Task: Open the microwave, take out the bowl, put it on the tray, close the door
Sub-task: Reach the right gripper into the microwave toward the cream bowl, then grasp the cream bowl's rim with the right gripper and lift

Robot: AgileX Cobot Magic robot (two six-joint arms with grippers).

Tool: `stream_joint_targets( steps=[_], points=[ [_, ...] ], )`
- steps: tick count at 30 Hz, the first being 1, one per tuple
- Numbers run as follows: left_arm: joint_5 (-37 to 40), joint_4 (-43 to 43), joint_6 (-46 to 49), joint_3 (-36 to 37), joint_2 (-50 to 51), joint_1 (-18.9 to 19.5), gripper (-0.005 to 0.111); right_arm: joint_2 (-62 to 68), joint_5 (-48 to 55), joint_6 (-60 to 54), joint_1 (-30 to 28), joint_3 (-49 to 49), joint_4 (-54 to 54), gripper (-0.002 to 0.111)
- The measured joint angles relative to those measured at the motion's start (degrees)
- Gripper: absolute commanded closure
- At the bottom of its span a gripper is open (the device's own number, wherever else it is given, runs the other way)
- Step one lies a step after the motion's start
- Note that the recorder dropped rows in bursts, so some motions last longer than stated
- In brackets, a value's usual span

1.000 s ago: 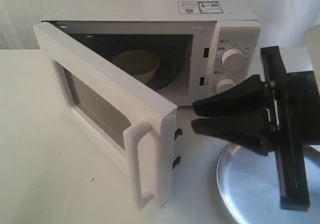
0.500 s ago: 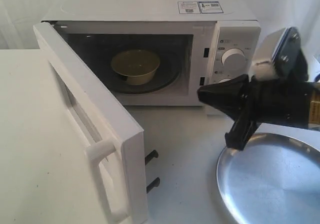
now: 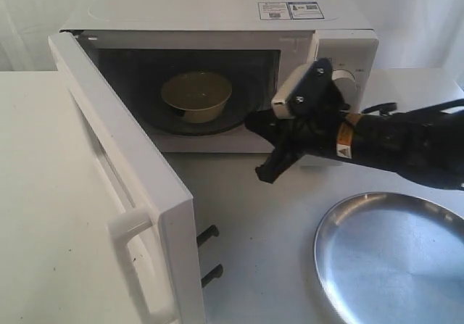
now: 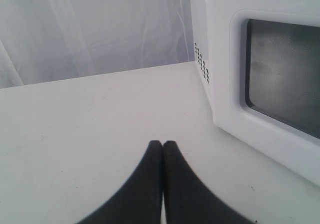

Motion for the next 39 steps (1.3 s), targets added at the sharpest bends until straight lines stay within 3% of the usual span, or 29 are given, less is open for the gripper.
stream_joint_targets(
  steps=[6,9,15,33,36,39],
  points=[
    [0.0,0.0,0.0,0.0,0.0,0.0,0.107,5.1,7.7,-5.3,5.0,-9.6,0.4,0.06],
    [0.0,0.0,0.0,0.0,0.0,0.0,0.107,7.0,10.2,-7.1,7.3,-13.5,0.5,0.052],
    [0.0,0.0,0.0,0.0,0.0,0.0,0.107,11.8,14.9,-12.8,10.6,-19.5,0.5,0.052],
    [0.0,0.0,0.0,0.0,0.0,0.0,0.107,23.6,23.0,-16.2,10.8,-33.9,0.4,0.055],
    [0.0,0.0,0.0,0.0,0.0,0.0,0.107,24.6,23.0,-16.7,10.8,-35.2,0.4,0.068],
    [0.0,0.0,0.0,0.0,0.0,0.0,0.107,25.2,23.0,-16.8,10.8,-36.0,0.4,0.096]
  ],
)
